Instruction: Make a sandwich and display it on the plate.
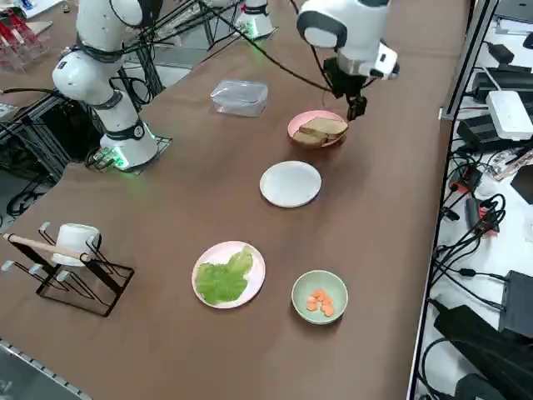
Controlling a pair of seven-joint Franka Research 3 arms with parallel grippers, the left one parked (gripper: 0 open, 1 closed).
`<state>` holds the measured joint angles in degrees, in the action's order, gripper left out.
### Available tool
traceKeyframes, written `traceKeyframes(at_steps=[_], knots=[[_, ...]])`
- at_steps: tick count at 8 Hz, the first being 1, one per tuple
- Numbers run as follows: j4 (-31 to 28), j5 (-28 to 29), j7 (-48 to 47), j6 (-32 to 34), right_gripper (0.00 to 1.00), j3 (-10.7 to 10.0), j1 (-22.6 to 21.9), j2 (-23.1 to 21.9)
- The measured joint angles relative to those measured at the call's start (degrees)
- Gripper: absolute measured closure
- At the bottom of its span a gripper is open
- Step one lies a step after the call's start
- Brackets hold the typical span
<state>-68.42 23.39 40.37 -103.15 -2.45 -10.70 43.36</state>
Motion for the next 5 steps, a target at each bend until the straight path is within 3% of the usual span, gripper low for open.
traceKeyframes(at_steps=[5], knots=[[0.31,3.31,1.30,0.01,0.03,0.31,-1.82,2.70]])
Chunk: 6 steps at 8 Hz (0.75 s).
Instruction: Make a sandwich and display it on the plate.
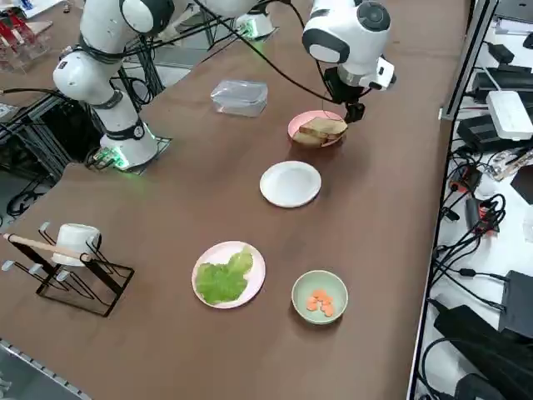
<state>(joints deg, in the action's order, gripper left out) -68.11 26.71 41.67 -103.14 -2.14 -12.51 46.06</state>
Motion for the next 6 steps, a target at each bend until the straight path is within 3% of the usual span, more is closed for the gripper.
traceKeyframes(at_steps=[6], knots=[[0.05,-0.01,0.06,-4.63,0.09,-0.39,-0.14,5.27]])
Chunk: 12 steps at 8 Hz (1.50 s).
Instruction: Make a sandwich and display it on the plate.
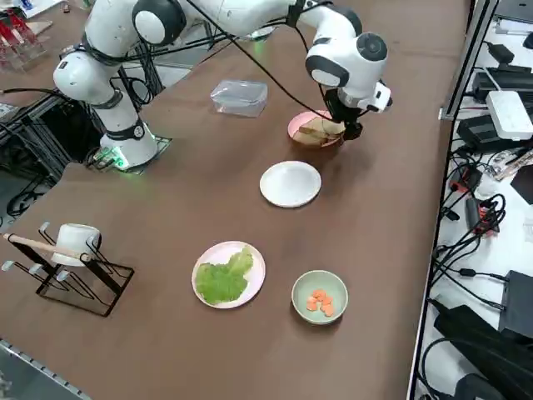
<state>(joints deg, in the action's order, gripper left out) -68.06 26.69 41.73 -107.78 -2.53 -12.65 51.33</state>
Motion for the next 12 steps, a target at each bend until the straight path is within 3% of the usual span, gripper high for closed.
traceKeyframes(at_steps=[6,12], knots=[[-0.06,0.02,0.10,0.22,0.28,-0.01,0.53,1.04],[-0.10,1.88,0.10,0.33,0.38,0.09,0.48,1.74]])
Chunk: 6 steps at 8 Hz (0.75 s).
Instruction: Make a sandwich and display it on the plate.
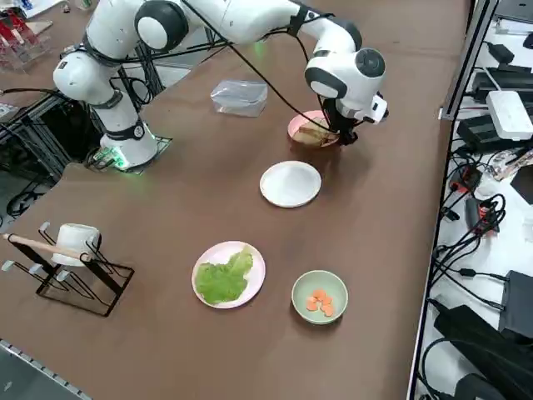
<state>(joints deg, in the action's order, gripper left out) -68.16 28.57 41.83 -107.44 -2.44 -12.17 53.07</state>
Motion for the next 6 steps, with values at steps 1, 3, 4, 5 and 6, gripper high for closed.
traceKeyframes(at_steps=[1,3,4,5,6], knots=[[0.00,0.29,0.00,0.01,0.40,0.00,0.00,0.00],[0.00,0.34,0.00,0.01,0.43,0.00,0.00,0.00],[-0.01,0.35,0.01,0.02,0.47,0.00,0.00,0.00],[-0.04,0.35,0.03,0.06,0.57,0.00,0.00,0.01],[-0.10,0.35,0.04,0.13,0.60,0.00,0.02,0.03]])
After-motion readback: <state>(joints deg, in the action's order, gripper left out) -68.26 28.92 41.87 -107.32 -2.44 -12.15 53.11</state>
